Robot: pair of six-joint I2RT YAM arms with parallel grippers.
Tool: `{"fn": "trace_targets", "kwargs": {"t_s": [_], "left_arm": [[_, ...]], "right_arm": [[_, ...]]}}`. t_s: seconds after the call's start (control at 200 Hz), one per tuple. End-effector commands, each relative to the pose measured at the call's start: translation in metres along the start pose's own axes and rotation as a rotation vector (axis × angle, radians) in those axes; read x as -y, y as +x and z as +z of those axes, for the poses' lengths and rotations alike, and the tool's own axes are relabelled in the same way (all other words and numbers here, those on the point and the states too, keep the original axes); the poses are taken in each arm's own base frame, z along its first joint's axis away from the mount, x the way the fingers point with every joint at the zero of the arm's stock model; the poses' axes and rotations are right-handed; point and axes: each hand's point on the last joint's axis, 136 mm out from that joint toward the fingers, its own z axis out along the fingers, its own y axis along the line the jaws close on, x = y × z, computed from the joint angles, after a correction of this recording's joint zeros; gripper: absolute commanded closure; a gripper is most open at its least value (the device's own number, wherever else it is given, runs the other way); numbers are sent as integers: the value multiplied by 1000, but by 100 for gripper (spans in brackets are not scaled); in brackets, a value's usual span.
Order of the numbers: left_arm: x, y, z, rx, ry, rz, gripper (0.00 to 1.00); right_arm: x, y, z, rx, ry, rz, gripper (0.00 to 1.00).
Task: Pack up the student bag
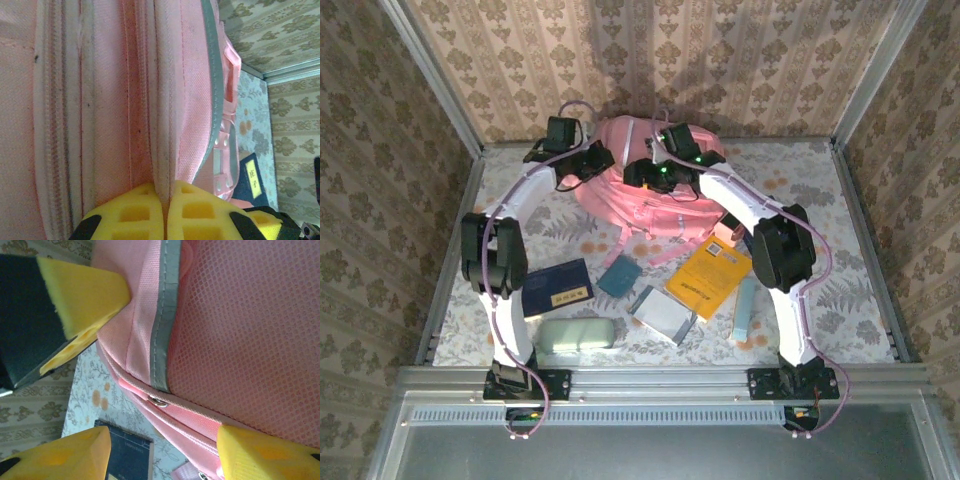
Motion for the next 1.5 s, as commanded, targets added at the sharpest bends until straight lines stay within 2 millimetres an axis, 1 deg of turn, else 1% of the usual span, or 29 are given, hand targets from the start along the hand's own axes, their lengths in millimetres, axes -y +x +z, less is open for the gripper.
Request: {"fn": "trace_targets", "kwargs": {"t_s": [0.0,0.115,0.205,0.275,0.325,0.39,0.46,0.62,0.71,0.765,0.87,0.945,1.03,1.08,1.135,1.3,1.375,1.415,1.455,1.495], "left_arm": [[57,-3,-7,-1,154,102,100],[55,-2,-4,2,150,86,100],[55,-3,-4,5,153,83,100],[58,-3,-4,7,163,85,100],[59,-4,-4,8,168,86,100],[60,-4,-5,9,175,89,100],[62,-4,-5,12,185,86,100],[64,-3,-3,10,199,85,100],[64,-2,-1,8,201,82,100],[62,-1,1,3,201,78,100],[61,0,4,-5,203,75,100],[60,1,6,-9,202,75,100],[59,1,7,-9,203,79,100],[60,1,7,-9,206,82,100],[61,0,6,-7,207,88,100],[65,0,4,-6,221,104,100],[67,-1,4,-2,226,106,100],[72,3,3,-21,252,113,100],[73,3,3,-23,257,115,100],[75,4,3,-24,263,119,100]], "right_arm": [[-22,-28,-3,54,-101,6,41],[-23,-45,-12,95,-143,28,41],[-19,-57,-21,128,-169,59,40],[-18,-64,-22,133,-198,75,40],[-17,-65,-17,117,-205,82,40],[-10,-65,-8,90,-202,103,40],[-4,-69,-1,88,-202,125,41],[4,-76,11,83,-203,141,41],[3,-78,18,69,-218,146,42],[-1,-80,21,64,-243,151,44],[-15,-79,22,51,-293,144,52],[-24,-75,22,41,-306,135,59],[-27,-72,26,30,-312,135,69],[-26,-69,28,17,-315,138,72],[-25,-65,31,4,-313,139,72],[-20,-52,44,-49,-305,155,64],[-21,-47,49,-73,-309,156,63],[-24,-44,50,-85,-322,153,62],[-28,-42,52,-95,-329,146,62],[-30,-42,53,-101,-325,140,66]]}}
